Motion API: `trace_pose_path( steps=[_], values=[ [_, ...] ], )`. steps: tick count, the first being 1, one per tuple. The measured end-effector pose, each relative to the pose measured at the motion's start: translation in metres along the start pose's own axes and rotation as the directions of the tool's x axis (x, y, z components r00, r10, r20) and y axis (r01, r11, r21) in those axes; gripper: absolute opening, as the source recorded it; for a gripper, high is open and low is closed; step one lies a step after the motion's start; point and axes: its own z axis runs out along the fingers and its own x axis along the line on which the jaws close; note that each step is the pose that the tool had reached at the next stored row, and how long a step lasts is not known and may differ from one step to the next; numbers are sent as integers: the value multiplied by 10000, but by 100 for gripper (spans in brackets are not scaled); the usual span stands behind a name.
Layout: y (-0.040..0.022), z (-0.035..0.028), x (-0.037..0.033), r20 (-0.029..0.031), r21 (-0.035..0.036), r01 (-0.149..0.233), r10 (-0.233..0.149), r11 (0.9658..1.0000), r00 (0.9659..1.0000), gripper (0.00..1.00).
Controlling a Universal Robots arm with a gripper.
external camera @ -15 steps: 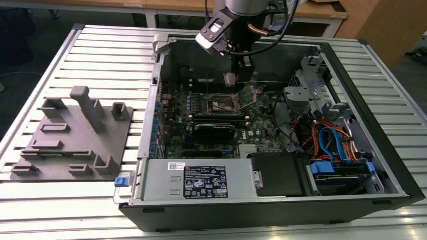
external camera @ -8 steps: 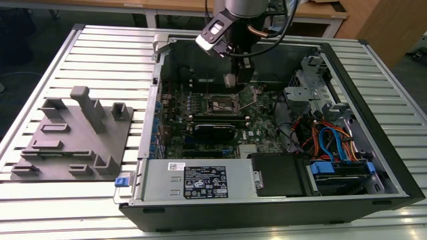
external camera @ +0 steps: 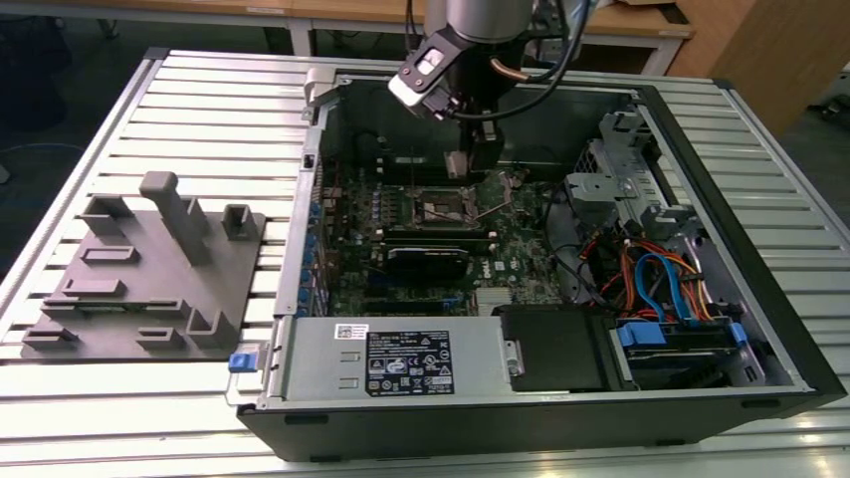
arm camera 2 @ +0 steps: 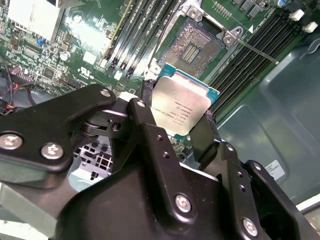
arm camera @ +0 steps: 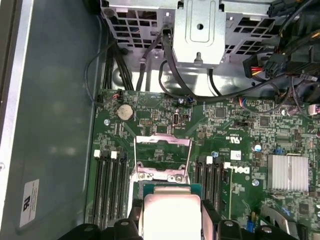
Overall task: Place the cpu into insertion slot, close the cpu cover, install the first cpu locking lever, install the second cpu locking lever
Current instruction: 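Place the cpu into insertion slot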
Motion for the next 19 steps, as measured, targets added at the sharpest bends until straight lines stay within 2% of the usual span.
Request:
trace_pose_path(
  steps=[3, 14, 19],
  values=[
    [-1, 13, 6, 11, -2, -132, 132, 9999, 9999, 54],
    [-1, 18, 6, 10, -3, -146, 146, 9999, 9999, 54],
    [-22, 49, 8, 10, -3, -147, 147, 9999, 9999, 54]
  ],
)
